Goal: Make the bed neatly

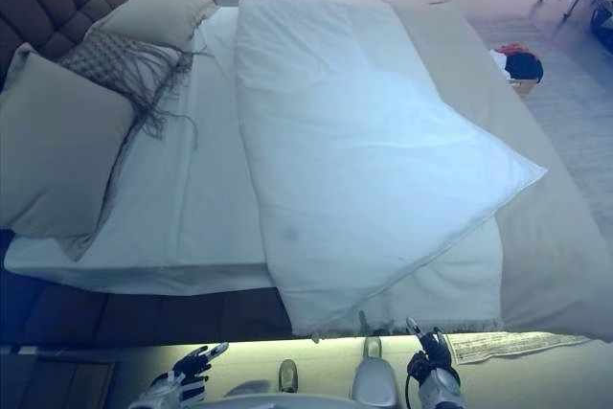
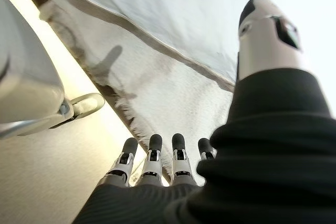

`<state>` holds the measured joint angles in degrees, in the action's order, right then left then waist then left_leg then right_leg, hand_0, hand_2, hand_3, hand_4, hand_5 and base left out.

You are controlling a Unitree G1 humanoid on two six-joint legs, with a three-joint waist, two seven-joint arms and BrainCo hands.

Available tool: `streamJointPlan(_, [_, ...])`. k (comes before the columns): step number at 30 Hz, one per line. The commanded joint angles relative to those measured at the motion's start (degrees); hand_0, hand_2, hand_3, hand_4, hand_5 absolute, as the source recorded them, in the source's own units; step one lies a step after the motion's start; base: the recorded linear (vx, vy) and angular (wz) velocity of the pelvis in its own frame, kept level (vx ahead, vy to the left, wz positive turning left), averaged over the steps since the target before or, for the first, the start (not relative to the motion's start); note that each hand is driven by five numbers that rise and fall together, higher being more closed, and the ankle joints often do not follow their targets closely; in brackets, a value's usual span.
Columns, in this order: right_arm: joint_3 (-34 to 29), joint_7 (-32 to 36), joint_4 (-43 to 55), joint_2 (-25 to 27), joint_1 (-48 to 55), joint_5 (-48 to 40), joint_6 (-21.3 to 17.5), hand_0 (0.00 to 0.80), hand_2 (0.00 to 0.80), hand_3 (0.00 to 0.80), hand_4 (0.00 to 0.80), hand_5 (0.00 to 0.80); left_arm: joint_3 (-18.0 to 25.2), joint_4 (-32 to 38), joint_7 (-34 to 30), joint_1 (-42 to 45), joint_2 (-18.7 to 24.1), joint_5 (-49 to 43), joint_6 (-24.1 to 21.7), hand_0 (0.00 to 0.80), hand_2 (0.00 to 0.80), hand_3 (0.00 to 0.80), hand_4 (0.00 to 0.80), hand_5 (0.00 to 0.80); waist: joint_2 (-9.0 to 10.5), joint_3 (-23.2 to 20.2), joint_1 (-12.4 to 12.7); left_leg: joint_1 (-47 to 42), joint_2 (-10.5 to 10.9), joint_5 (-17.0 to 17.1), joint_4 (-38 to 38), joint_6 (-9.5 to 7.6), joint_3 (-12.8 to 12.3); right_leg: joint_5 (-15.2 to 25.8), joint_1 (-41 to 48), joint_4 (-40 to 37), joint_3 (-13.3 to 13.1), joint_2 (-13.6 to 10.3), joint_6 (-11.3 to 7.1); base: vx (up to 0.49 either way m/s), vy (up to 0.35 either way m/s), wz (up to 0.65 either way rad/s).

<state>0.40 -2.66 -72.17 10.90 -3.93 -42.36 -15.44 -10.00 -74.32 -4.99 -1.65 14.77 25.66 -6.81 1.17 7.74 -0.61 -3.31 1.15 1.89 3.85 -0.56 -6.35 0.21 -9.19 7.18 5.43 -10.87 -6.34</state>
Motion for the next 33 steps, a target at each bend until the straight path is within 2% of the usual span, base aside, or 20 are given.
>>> streamJointPlan(1, [-2.91, -1.59, 2.53, 4.14, -5.91, -2.23, -0.86, 0.0, 0.0, 0.0, 0.0, 0.0, 0.5, 0.12, -0.66, -3.23, -0.44, 0.23, -0.66, 0.0, 0.0, 0.0, 0.0, 0.0, -0.29, 2.63, 1.09, 4.58, -3.25, -1.49, -6.26, 0.64, 0.15, 5.23, 4.88, -4.73, 1.64, 2.51, 1.34, 0.08, -0.188, 0.25])
streamJointPlan(7, [-3.03, -2.3, 1.03, 6.24, -7.37, -1.37, 2.58, 0.0, 0.0, 0.0, 0.0, 0.0, -0.49, 1.17, -3.19, -3.3, -0.61, 3.87, -1.6, 0.0, 0.0, 0.0, 0.0, 0.0, -0.59, 3.24, 1.96, 4.91, -4.34, 0.33, -4.15, 1.99, 1.89, 5.11, 5.39, -6.01, 3.49, 3.3, 1.86, 0.037, -0.105, -0.02])
streamJointPlan(15, [-3.82, -1.53, 0.78, 7.52, -11.58, -6.84, 3.58, 0.0, 0.0, 0.0, 0.0, 0.0, -1.39, 6.4, -4.31, -5.82, -1.01, 10.1, -3.1, 0.0, 0.0, 0.0, 0.0, 0.0, -2.3, 6.91, 2.42, 7.78, -4.02, 1.24, -3.23, 2.55, 3.19, 4.82, 2.63, -5.35, 4.97, 3.11, 2.22, -0.073, -0.017, 0.04])
streamJointPlan(20, [-2.21, -3.66, 0.78, 9.47, -19.36, -8.36, 8.16, 0.0, 0.0, 0.0, 0.0, 0.0, -3.6, 11.57, -4.43, -10.74, -0.82, 15.3, -4.24, 0.0, 0.0, 0.0, 0.0, 0.0, -3.83, 12.36, 2.8, 14.95, -2.76, 0.91, -8.02, 2.52, 3.6, 4.64, -3.3, -1.68, 5.27, 1.92, 2.67, -0.206, 0.045, 0.05])
streamJointPlan(23, [-0.3, -1.87, 1.3, 10.68, -25.48, -11.59, 10.72, 0.0, 0.0, 0.0, 0.0, 0.0, -5.67, 16.37, -2.93, -14.4, -0.2, 18.48, -4.7, 0.0, 0.0, 0.0, 0.0, 0.0, -4.53, 16.34, 2.99, 20.21, -1.52, 0.67, -11.75, 2.21, 3.83, 4.65, -7.95, 1.24, 5.2, 1.17, 2.75, -0.252, 0.038, 0.07])
streamJointPlan(28, [1.39, -0.29, 2.46, 13.45, -30.88, -13.04, 12.52, 0.0, 0.0, 0.0, 0.0, 0.0, -8.06, 23.95, -0.92, -16.02, 0.1, 21.9, -6.01, 0.0, 0.0, 0.0, 0.0, 0.0, -5.46, 20.23, 3.3, 25.97, -0.38, 0.65, -15.42, 1.52, 3.69, 4.69, -13.81, 4.68, 4.73, 0.62, 2.57, -0.149, 0.04, 0.09])
streamJointPlan(33, [2.74, 0.35, 3.16, 16.06, -34.98, -14.54, 15.47, 0.0, 0.0, 0.0, 0.0, 0.0, -10.23, 29.06, 0.33, -16.88, 0.55, 23.45, -7.36, 0.0, 0.0, 0.0, 0.0, 0.0, -5.69, 22.05, 3.59, 31.37, -0.1, 0.29, -18.86, 1.08, 3.01, 5.11, -19.1, 7.06, 4.7, 0.04, 2.23, -0.117, 0.026, 0.06])
